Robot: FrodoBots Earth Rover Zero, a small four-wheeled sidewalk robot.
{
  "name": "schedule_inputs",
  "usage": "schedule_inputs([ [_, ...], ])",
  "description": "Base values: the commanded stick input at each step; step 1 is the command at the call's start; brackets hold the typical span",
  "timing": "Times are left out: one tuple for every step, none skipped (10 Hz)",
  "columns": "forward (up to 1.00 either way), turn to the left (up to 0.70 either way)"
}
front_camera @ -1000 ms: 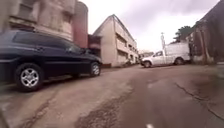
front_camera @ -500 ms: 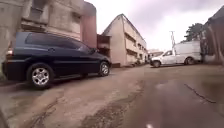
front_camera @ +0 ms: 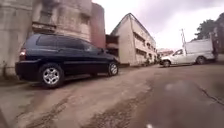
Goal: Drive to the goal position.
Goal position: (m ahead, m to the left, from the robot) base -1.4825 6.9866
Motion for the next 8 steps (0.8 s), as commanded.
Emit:
schedule_inputs([
  [0.00,0.85],
  [0.00,0.85],
  [0.00,0.85],
  [0.00,0.85],
  [0.00,0.85],
  [0.00,0.85],
  [0.00,0.85],
  [0.00,0.85],
])
